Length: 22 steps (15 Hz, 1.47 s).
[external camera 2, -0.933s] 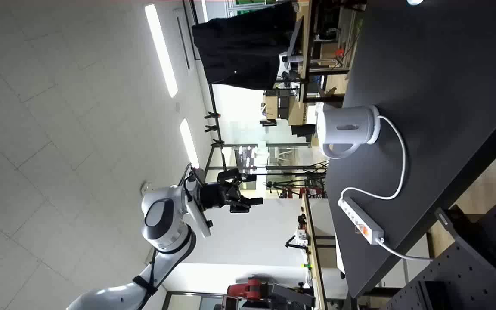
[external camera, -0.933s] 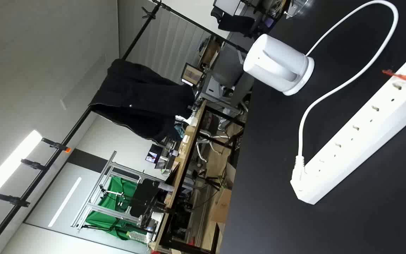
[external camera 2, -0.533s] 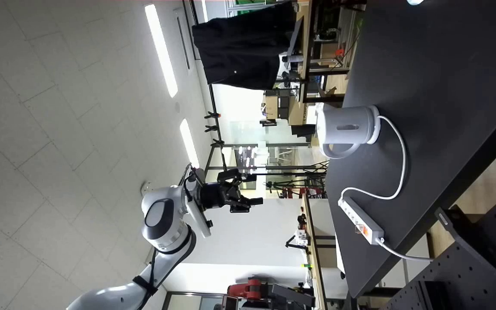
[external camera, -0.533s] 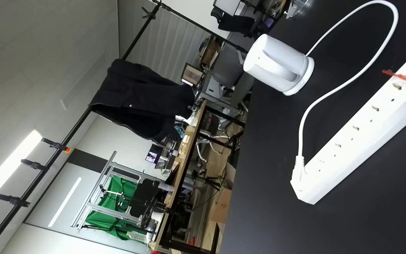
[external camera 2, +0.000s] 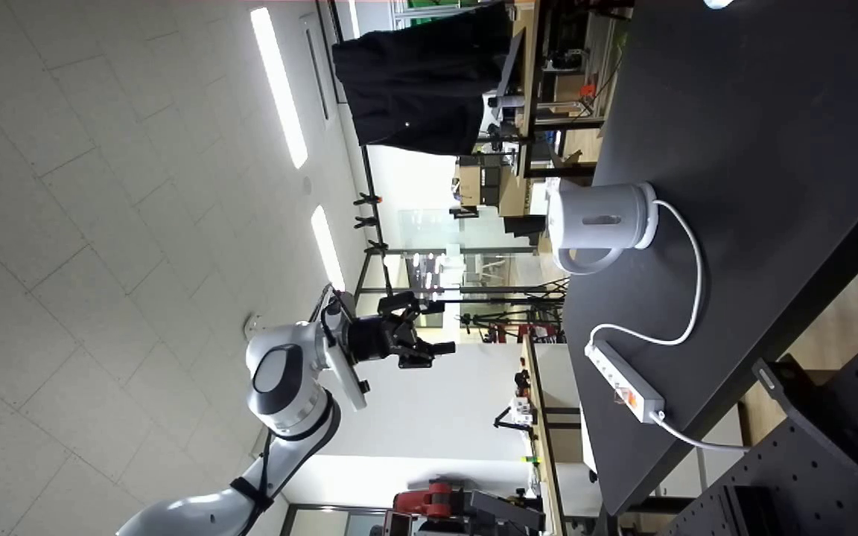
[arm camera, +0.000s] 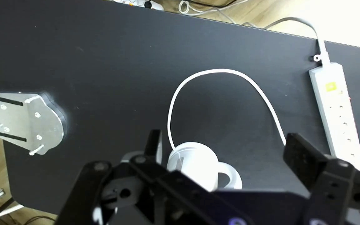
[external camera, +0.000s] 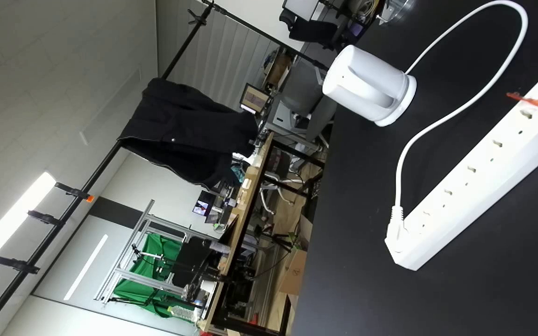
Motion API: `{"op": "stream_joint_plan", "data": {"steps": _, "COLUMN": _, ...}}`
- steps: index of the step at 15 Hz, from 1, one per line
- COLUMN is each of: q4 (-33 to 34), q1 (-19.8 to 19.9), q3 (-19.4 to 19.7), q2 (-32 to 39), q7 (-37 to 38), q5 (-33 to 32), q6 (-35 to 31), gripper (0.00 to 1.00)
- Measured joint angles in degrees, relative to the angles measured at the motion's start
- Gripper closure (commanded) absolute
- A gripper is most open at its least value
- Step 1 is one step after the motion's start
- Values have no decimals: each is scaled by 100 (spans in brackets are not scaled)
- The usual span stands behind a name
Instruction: Push down on the button from the left of the adaptor
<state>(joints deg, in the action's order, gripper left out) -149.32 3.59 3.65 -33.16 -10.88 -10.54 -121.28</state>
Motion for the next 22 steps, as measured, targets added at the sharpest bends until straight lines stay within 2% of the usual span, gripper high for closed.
{"op": "stream_joint_plan", "data": {"steps": 5, "q4": -110, "q1": -578, "q3": 188, "q2": 218, "q7": -796, "q5": 938, "q6": -398, "gripper": 0}}
{"op": "stream_joint_plan", "data": {"steps": 7, "q4": -140, "q1": -873, "q3": 295, "q2": 426, "q7": -1229, "q5": 1405, "q6": -484, "gripper": 25}}
{"op": "stream_joint_plan", "data": {"steps": 12, "q4": -152, "q1": -1324, "q3": 424, "q2": 1147, "q7": -2179, "q5": 2446, "q6": -577, "gripper": 62}}
{"op": "stream_joint_plan", "data": {"steps": 17, "q4": -14, "q1": -1457, "q3": 359, "q2": 1816, "q7": -2857, "q5": 3250, "q6": -523, "gripper": 95}}
{"op": "stream_joint_plan", "data": {"steps": 18, "q4": 34, "q1": -1455, "q3": 318, "q2": 1922, "q7": -2914, "q5": 3328, "q6": -510, "gripper": 77}}
{"op": "stream_joint_plan", "data": {"steps": 20, "q4": 126, "q1": -1433, "q3": 221, "q2": 2100, "q7": -2931, "q5": 3329, "q6": -462, "gripper": 91}}
{"op": "stream_joint_plan", "data": {"steps": 22, "q4": 178, "q1": -1431, "q3": 185, "q2": 2194, "q7": -2932, "q5": 3328, "q6": -451, "gripper": 95}}
